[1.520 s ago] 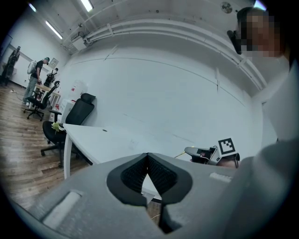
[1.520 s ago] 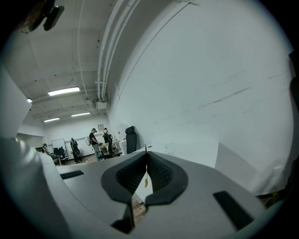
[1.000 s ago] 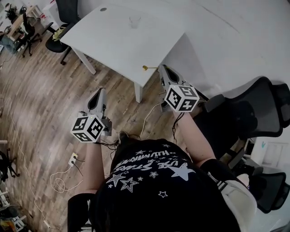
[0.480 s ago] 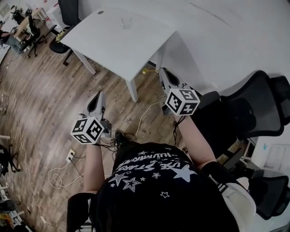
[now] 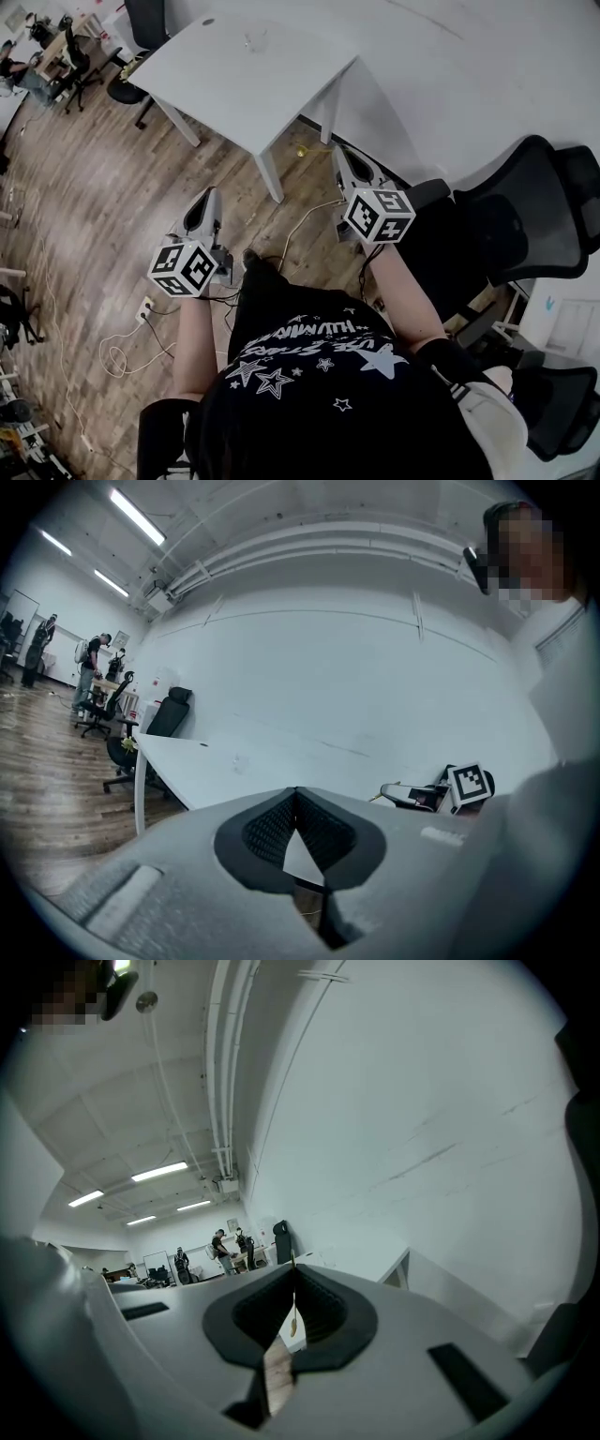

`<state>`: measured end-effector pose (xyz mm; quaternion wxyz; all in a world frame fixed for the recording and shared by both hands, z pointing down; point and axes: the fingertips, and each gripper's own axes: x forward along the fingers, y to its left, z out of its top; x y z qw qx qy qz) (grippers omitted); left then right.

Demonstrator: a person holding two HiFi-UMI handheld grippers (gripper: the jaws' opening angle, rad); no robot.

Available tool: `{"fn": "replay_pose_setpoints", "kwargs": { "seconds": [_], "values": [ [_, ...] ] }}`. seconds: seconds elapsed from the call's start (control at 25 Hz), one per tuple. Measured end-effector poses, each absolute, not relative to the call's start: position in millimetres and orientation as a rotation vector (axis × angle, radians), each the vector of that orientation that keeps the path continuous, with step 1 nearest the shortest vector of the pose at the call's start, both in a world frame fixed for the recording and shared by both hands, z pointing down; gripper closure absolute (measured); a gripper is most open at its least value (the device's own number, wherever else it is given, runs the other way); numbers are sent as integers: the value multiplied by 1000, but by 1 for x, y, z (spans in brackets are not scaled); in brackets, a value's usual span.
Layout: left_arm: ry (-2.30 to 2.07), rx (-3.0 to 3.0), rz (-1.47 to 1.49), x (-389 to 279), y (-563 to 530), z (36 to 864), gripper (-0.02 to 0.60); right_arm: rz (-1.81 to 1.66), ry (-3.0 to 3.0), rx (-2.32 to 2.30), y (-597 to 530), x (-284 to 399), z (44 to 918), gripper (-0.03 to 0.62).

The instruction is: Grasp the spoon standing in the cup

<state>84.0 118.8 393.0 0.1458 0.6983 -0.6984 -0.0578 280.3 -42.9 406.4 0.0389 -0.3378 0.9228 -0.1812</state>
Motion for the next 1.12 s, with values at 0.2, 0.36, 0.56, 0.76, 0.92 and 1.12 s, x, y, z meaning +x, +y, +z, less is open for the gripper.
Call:
{"fn": "replay_pose_setpoints", "kwargs": {
  "seconds": [0.2, 0.36, 0.56, 0.76, 0.92, 1.12],
  "values": [
    [-2039, 1991, -165, 91, 128, 386, 574, -572, 2839, -990, -37, 282, 403, 580],
    [-2057, 1981, -156, 92, 135, 383, 574, -576, 2848, -961, -32, 280, 400, 580],
    [-2066, 1974, -158, 90, 138, 380, 574, -591, 2859, -936, -29, 273, 400, 580],
    [-2066, 1979, -156, 89, 134, 380, 574, -596, 2867, -913, -29, 267, 401, 580],
    [-2064, 1986, -171, 87, 135, 380, 574, -596, 2869, -911, -26, 262, 402, 580],
    [-2037, 1990, -173, 79, 150, 386, 574, -599, 2883, -919, -9, 248, 404, 580]
  ]
}}
